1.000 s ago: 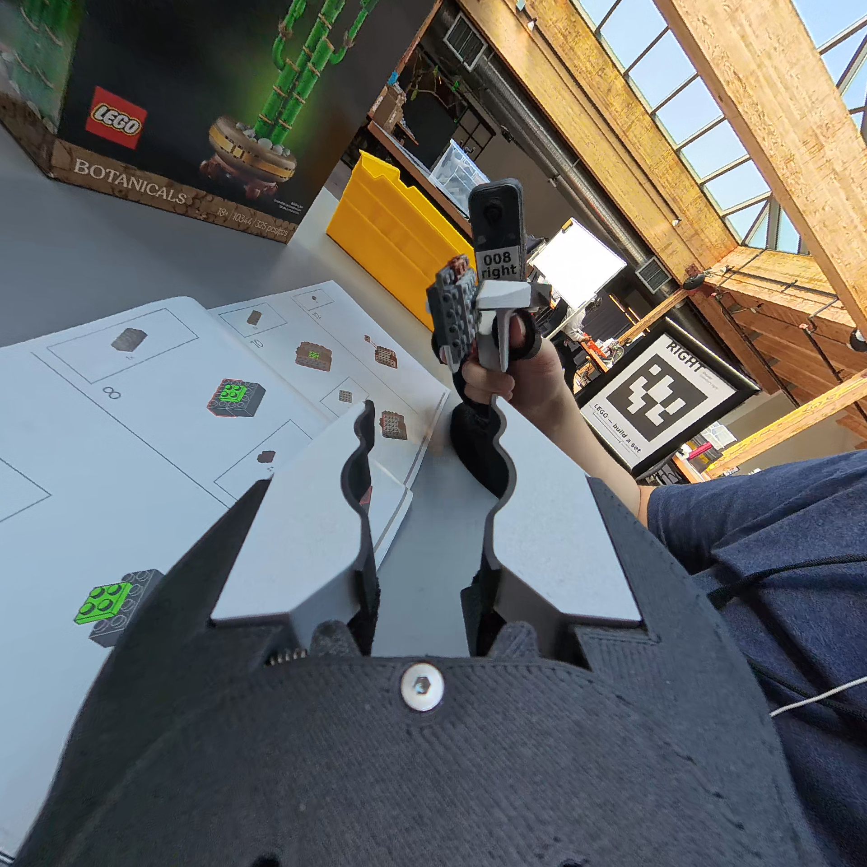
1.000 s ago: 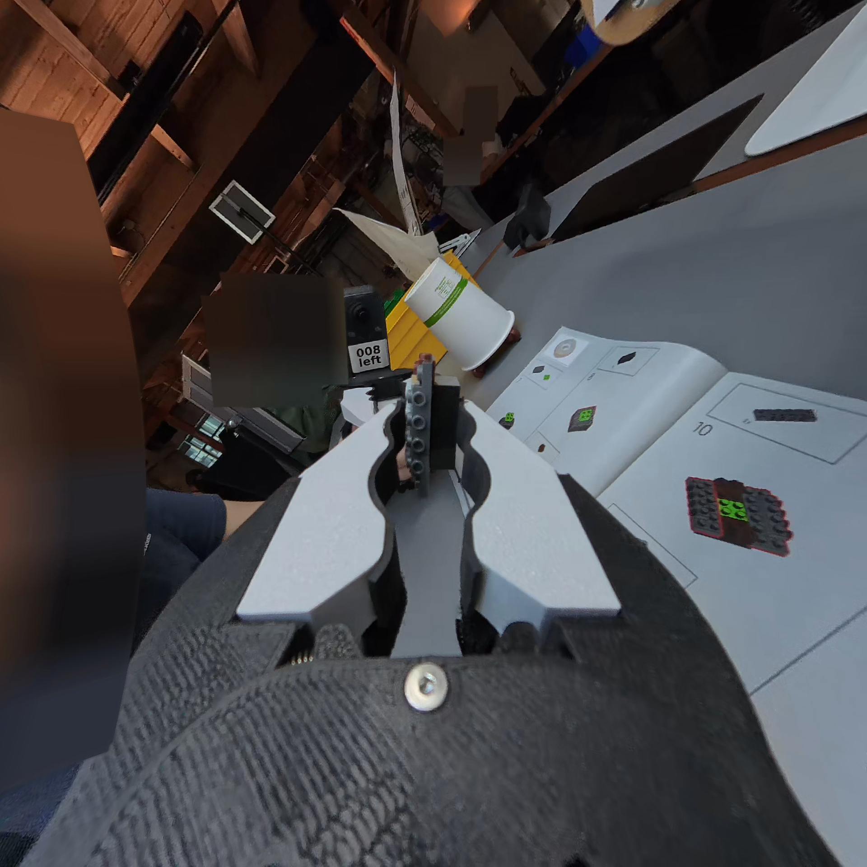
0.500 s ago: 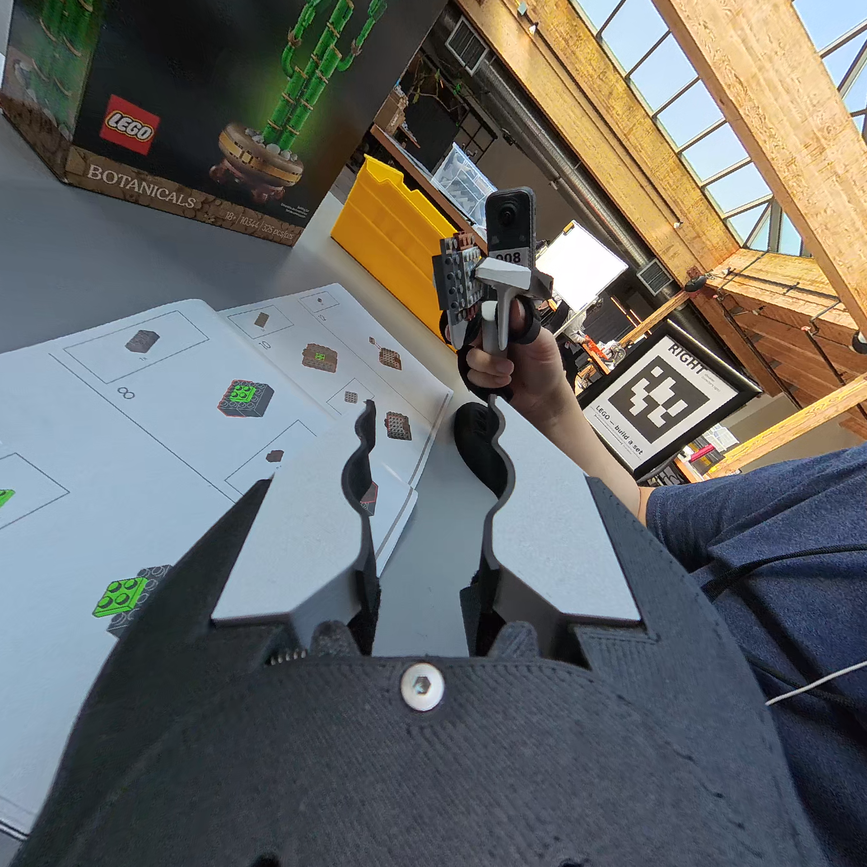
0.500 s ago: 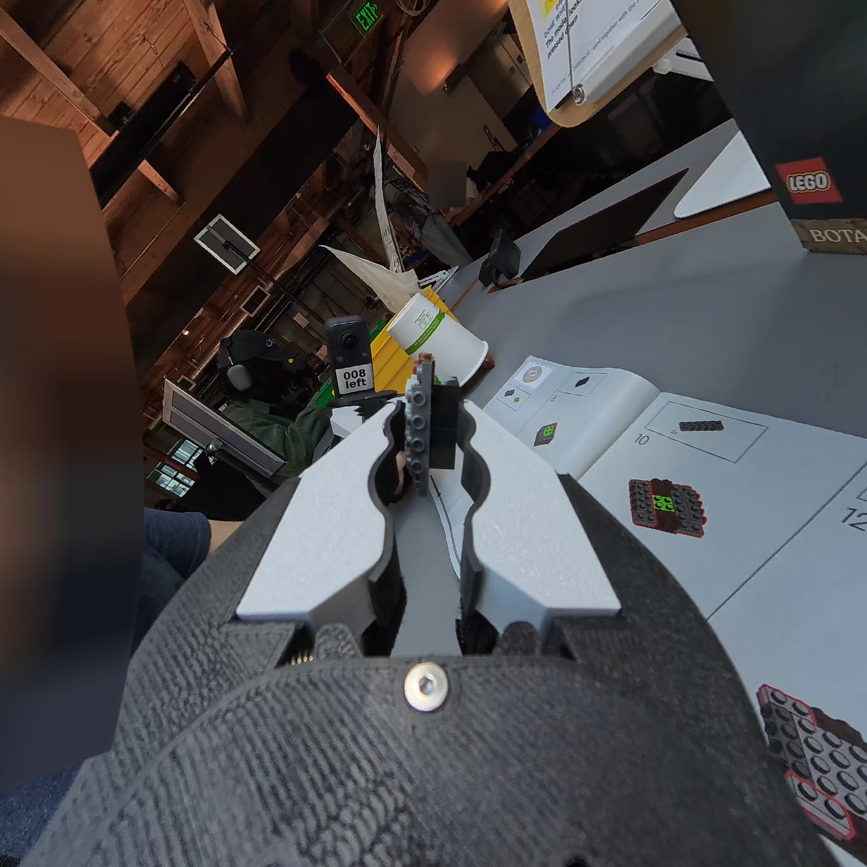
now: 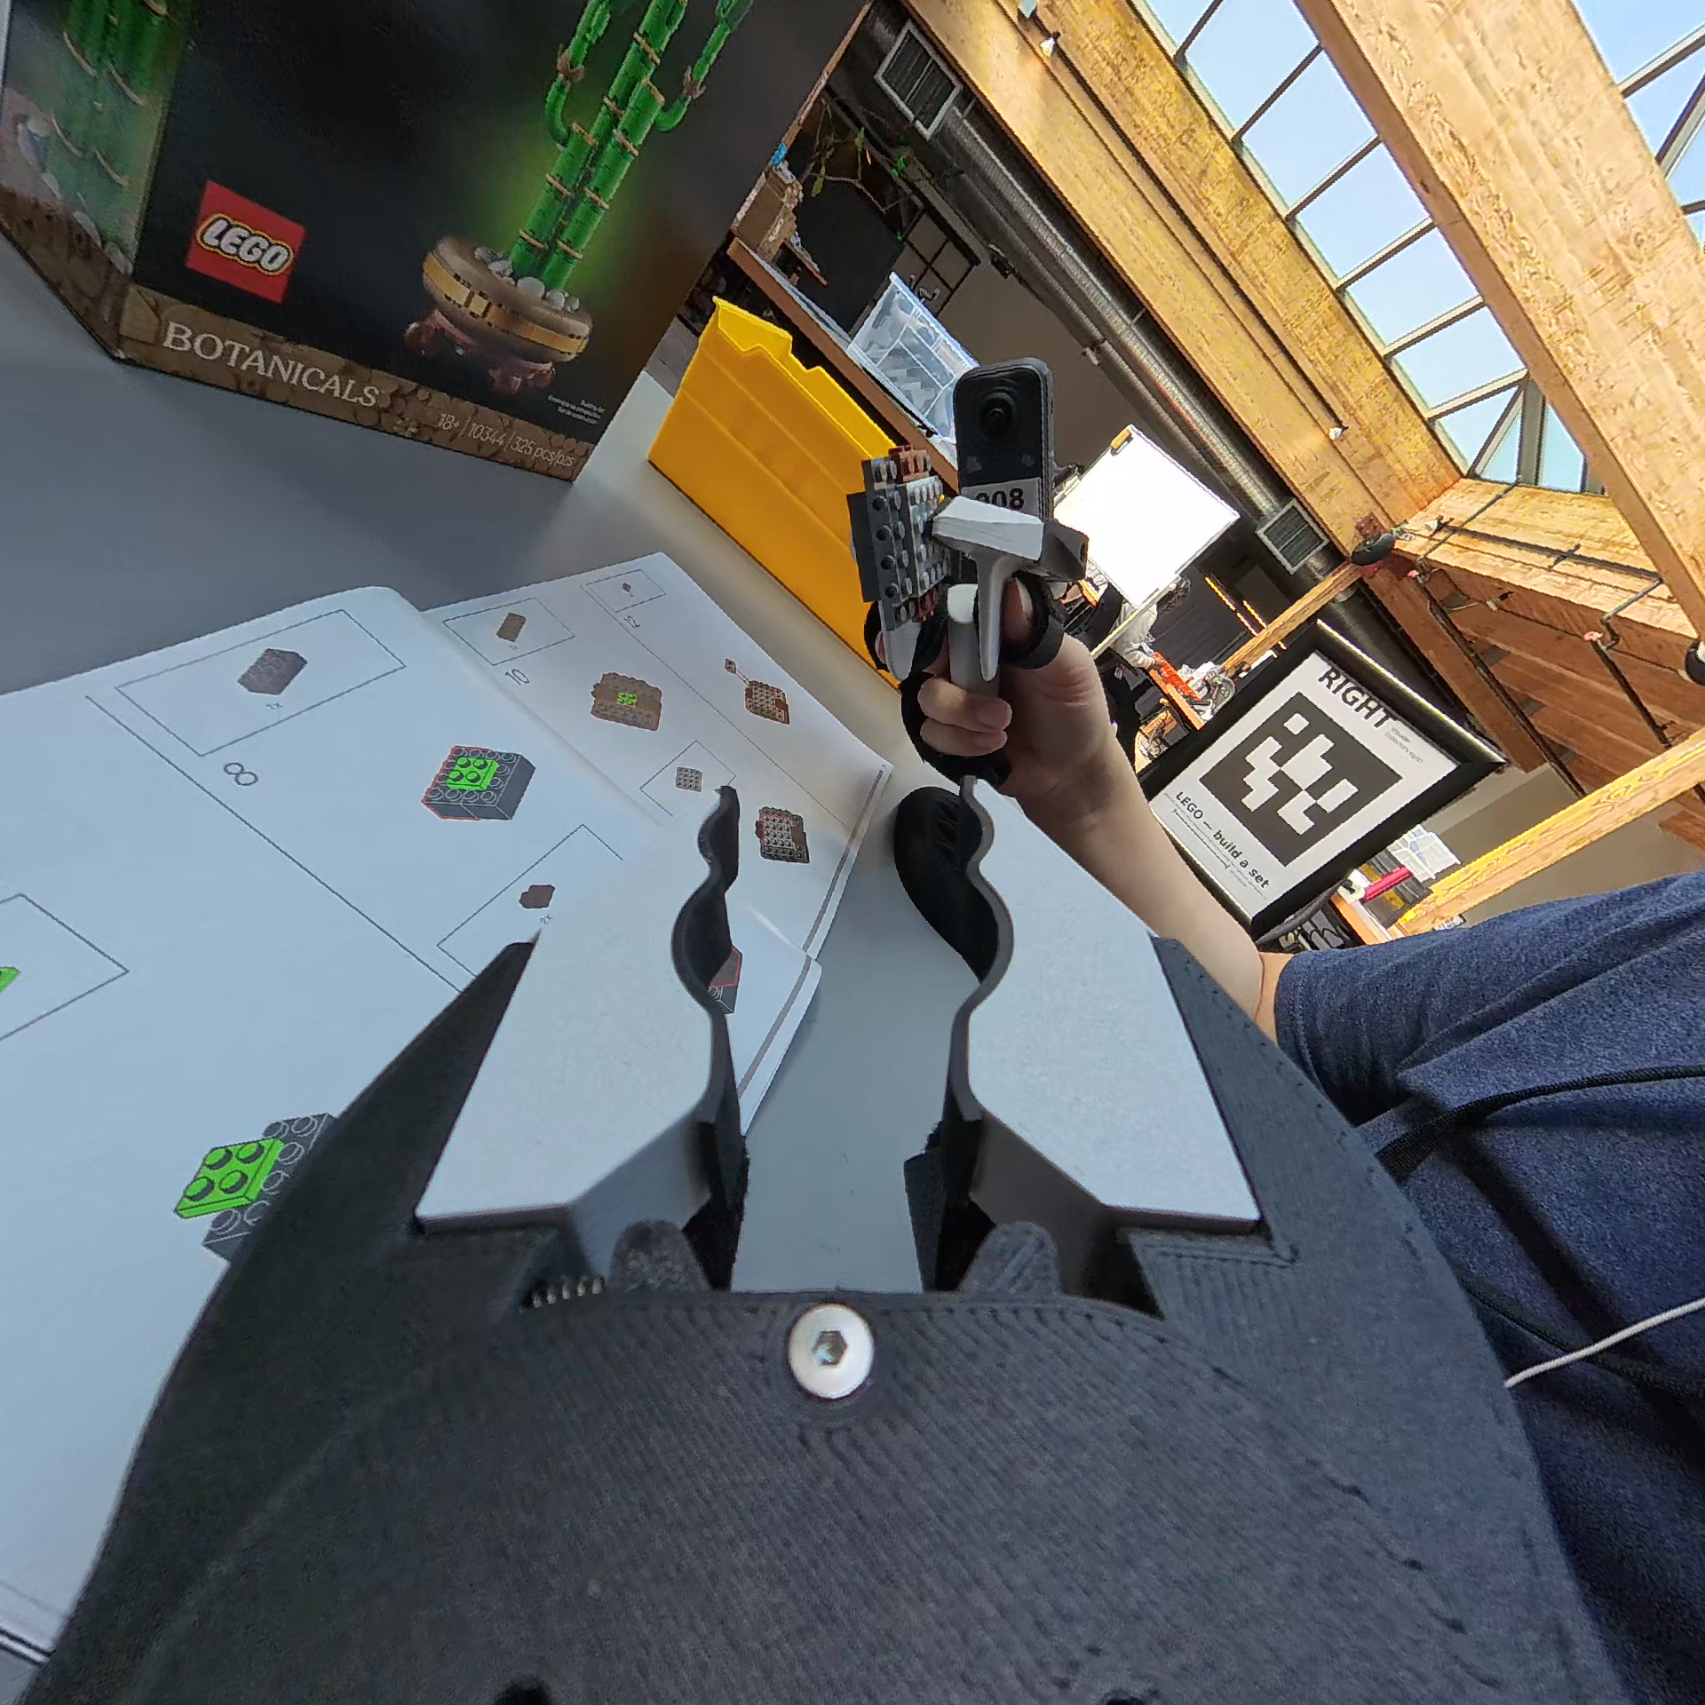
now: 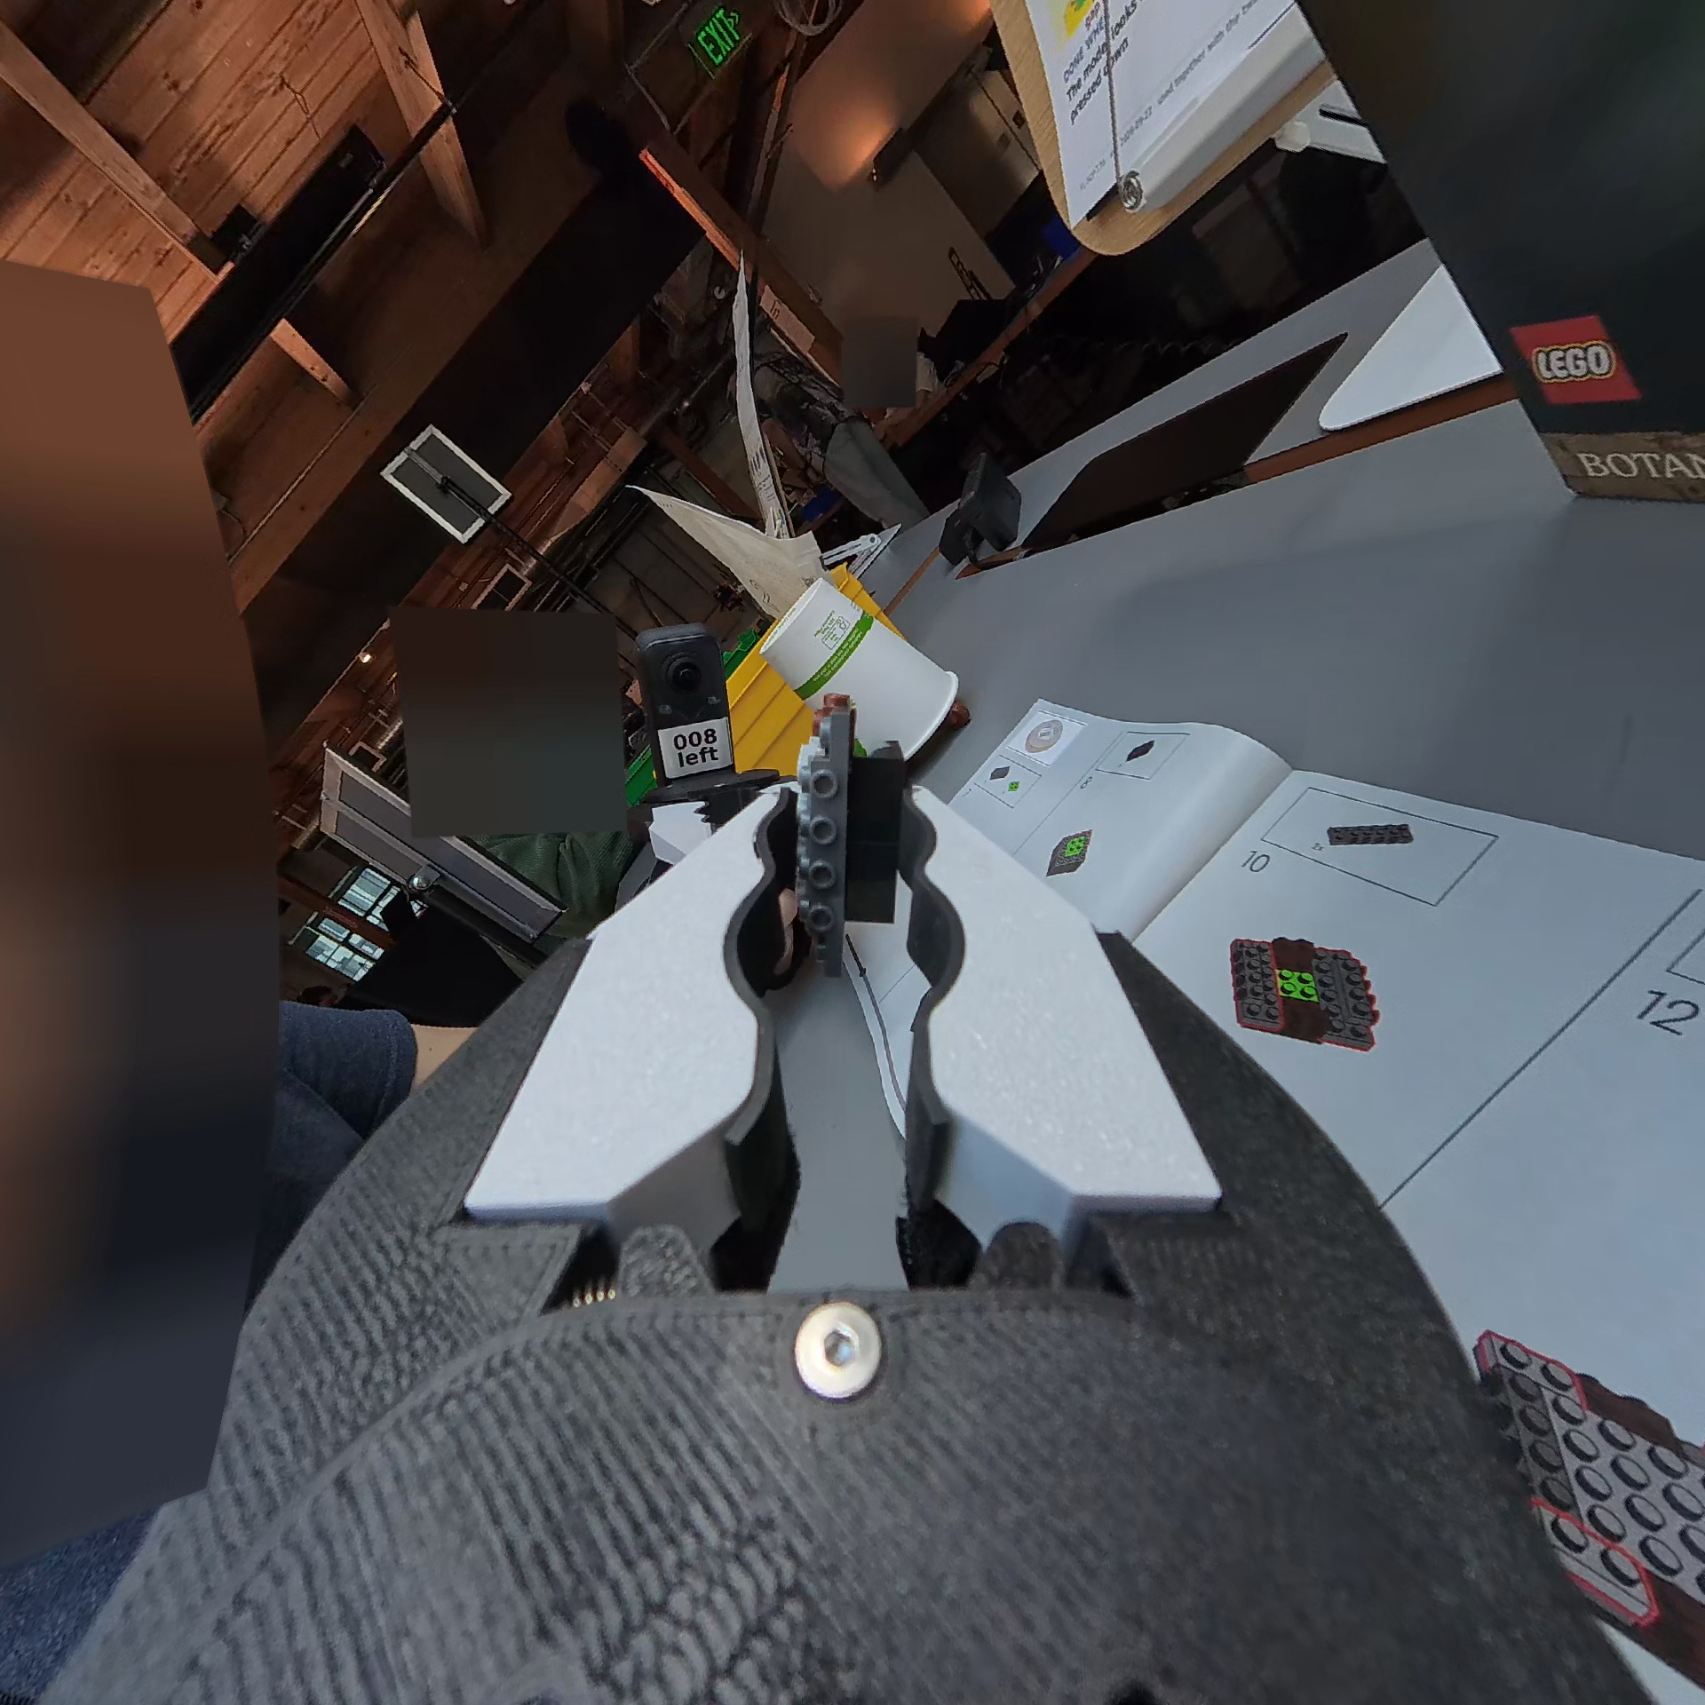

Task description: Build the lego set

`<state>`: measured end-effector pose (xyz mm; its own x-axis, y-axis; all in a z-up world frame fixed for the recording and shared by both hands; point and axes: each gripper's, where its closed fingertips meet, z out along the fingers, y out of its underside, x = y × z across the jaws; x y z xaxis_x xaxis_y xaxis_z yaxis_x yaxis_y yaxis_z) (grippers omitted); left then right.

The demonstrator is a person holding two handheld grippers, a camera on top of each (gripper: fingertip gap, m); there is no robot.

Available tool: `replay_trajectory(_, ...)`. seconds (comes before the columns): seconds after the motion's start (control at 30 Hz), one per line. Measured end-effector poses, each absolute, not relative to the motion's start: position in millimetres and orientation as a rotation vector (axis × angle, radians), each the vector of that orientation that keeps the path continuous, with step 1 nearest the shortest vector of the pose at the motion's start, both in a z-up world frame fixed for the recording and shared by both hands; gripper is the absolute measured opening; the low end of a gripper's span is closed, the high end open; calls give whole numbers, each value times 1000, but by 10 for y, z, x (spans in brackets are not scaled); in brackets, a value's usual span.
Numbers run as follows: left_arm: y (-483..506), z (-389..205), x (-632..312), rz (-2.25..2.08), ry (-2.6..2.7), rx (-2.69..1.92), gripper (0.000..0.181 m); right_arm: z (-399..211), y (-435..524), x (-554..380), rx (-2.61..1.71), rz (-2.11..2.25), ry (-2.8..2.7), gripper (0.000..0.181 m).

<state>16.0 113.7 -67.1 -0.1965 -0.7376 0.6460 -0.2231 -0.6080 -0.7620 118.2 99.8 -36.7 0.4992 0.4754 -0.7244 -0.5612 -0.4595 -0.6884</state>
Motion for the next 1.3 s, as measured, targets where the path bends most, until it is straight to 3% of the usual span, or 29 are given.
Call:
replay_trajectory(0.43,1138,-650,193,-1864,1108,-1700,46,-467,995,1014,-1721,1249,39,20)
replay_trajectory(0.73,1071,-356,94,-1866,1097,-1621,51,-374,982,211,-1679,1452,-90,20)
replay_trajectory(1.3,656,-208,-75,-1847,1281,-1382,27,-189,737,-149,-1553,1269,-410,20)
